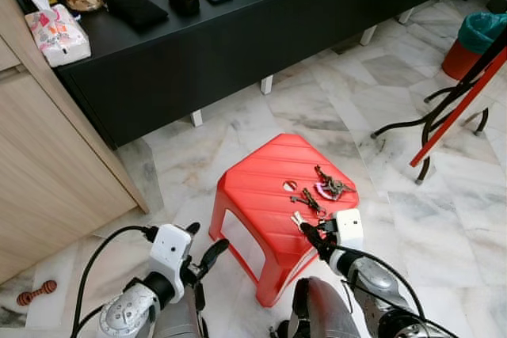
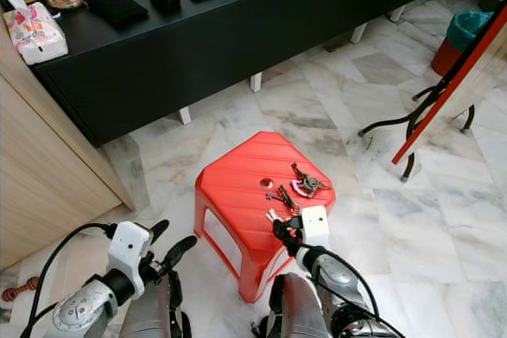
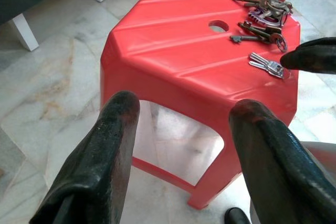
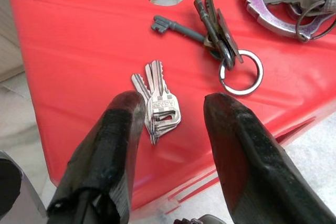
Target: Hang keys on a hook
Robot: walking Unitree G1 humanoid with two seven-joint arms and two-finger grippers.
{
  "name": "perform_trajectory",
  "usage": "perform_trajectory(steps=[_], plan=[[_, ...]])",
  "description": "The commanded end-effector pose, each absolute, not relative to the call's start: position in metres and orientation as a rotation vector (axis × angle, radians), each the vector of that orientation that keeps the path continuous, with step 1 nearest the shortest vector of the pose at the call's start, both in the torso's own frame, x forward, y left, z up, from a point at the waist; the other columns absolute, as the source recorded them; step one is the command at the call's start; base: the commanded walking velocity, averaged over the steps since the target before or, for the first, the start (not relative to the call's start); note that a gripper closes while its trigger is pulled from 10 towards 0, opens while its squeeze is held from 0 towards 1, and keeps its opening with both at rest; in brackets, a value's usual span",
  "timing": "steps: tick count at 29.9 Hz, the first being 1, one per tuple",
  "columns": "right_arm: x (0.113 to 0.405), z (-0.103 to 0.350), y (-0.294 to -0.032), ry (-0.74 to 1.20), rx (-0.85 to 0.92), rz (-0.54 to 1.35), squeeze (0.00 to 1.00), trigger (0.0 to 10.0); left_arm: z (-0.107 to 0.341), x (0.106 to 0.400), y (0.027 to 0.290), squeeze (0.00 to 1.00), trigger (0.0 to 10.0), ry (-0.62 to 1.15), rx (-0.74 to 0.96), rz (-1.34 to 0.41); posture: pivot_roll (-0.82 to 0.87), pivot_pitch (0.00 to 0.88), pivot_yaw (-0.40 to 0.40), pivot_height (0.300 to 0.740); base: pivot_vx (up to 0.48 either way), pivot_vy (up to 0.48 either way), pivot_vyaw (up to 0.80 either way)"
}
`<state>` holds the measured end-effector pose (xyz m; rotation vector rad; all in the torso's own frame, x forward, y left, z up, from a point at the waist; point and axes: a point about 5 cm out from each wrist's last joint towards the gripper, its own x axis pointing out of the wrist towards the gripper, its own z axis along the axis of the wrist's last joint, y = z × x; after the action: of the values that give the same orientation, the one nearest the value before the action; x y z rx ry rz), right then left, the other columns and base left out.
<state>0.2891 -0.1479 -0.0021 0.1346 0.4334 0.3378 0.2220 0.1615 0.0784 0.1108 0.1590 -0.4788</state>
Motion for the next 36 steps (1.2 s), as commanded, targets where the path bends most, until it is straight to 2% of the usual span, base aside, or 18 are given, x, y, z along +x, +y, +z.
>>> perform_trajectory(steps=[1, 26, 27, 28, 29, 30, 32, 36], plan=[[0.2852, -0.0067, -0.1496, 0.467, 0.126, 0.342, 0.0, 10.0, 0.0764, 0.2178, 0.1586, 0.0, 10.0, 0.173, 0.1, -0.478, 0.12, 0.242, -0.107, 0.617, 0.0, 0.0, 0.0], [0.2841, -0.0089, -0.1456, 0.514, 0.124, 0.4, 0.0, 10.0, 0.0781, 0.2174, 0.1601, 0.0, 10.0, 0.169, 0.104, -0.451, 0.13, 0.266, -0.122, 0.617, 0.0, 0.0, 0.0], [0.2849, -0.0081, -0.1456, 0.511, 0.125, 0.402, 0.0, 8.9, 0.0783, 0.2178, 0.16, 0.0, 10.0, 0.168, 0.103, -0.45, 0.13, 0.266, -0.122, 0.617, 0.0, 0.0, 0.0], [0.2849, -0.0081, -0.1456, 0.511, 0.125, 0.402, 0.0, 8.9, 0.0783, 0.2178, 0.16, 0.0, 10.0, 0.168, 0.103, -0.45, 0.13, 0.266, -0.122, 0.617, 0.0, 0.0, 0.0], [0.2855, -0.0075, -0.1457, 0.509, 0.126, 0.402, 0.0, 3.9, 0.0784, 0.218, 0.1601, 0.0, 10.0, 0.168, 0.103, -0.449, 0.13, 0.266, -0.122, 0.617, 0.0, 0.0, 0.0], [0.2866, -0.0065, -0.146, 0.506, 0.128, 0.402, 0.0, 0.4, 0.0783, 0.2183, 0.1606, 0.0, 10.0, 0.168, 0.105, -0.447, 0.12, 0.262, -0.123, 0.617, 0.0, 0.0, 0.0], [0.2873, -0.0058, -0.146, 0.504, 0.13, 0.402, 0.0, 0.0, 0.0783, 0.2186, 0.1609, 0.0, 10.0, 0.168, 0.106, -0.446, 0.12, 0.261, -0.123, 0.617, 0.0, 0.0, 0.0], [0.2869, -0.0059, -0.1448, 0.5, 0.135, 0.408, 0.0, 0.0, 0.0778, 0.2184, 0.1611, 0.0, 10.0, 0.169, 0.104, -0.443, 0.12, 0.26, -0.123, 0.617, 0.0, 0.0, 0.0]])
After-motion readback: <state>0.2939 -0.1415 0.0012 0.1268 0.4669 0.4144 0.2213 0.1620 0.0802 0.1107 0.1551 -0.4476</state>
